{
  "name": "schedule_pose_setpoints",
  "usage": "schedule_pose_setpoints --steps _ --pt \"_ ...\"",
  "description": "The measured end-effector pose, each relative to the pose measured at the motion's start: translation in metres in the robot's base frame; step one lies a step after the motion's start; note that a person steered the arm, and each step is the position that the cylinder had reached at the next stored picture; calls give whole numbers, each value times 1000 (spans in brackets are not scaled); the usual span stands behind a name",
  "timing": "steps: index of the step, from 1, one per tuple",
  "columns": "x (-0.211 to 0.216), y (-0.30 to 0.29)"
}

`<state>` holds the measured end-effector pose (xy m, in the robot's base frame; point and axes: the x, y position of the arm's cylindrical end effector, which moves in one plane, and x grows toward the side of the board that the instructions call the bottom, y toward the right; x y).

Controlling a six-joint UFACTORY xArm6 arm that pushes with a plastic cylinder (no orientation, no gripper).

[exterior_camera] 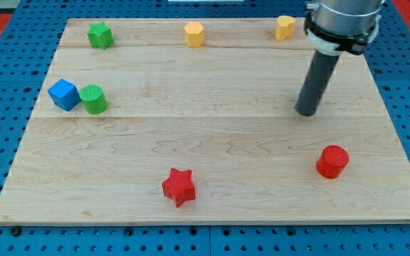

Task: Separate the green circle from the blue cube

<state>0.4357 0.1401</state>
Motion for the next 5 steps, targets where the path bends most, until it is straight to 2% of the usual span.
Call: schedule_pose_setpoints --steps 1,2,3,4,5 --pt "-32 -102" --pt "-89 -176" --pt "-96 -250" --pt "-72 -292" --pt "-31 -335"
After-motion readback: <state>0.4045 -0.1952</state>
